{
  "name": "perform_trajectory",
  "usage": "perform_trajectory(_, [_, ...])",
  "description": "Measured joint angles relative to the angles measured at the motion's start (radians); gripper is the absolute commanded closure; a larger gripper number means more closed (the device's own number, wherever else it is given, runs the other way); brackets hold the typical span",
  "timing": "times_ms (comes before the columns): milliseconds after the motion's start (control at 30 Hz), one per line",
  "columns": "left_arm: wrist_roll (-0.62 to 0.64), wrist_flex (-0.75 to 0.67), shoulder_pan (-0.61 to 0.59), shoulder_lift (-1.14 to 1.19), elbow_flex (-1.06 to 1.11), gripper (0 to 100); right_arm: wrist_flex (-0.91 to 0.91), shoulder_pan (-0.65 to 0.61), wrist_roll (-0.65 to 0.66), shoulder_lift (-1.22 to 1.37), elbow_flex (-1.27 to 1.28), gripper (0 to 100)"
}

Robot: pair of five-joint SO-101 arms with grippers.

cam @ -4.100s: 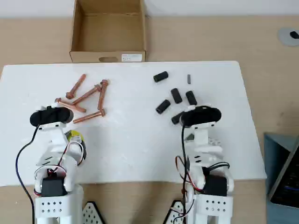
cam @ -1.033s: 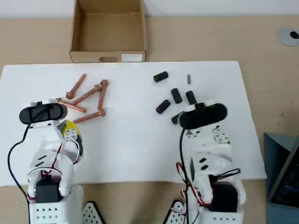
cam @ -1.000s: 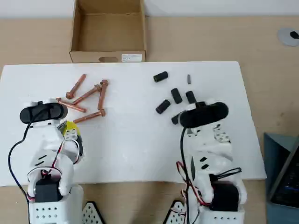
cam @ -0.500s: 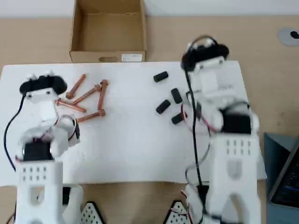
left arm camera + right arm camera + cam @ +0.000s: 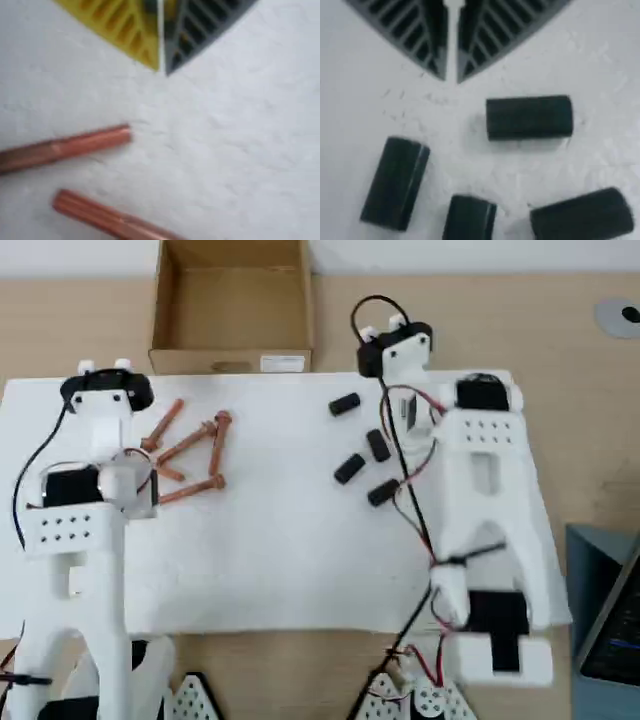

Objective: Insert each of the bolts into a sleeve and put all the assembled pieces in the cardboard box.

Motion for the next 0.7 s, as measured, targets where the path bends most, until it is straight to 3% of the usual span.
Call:
perform_trajectory(167, [0.023,0.0,-0.038,0.071,-0.044,91,0.0,0.0,0.0,0.161,-0.15,87.8])
perform_trajectory(700, [0.028,-0.066,-0.043,0.209,-0.055,91,0.137,0.0,0.0,0.511,-0.482,87.5])
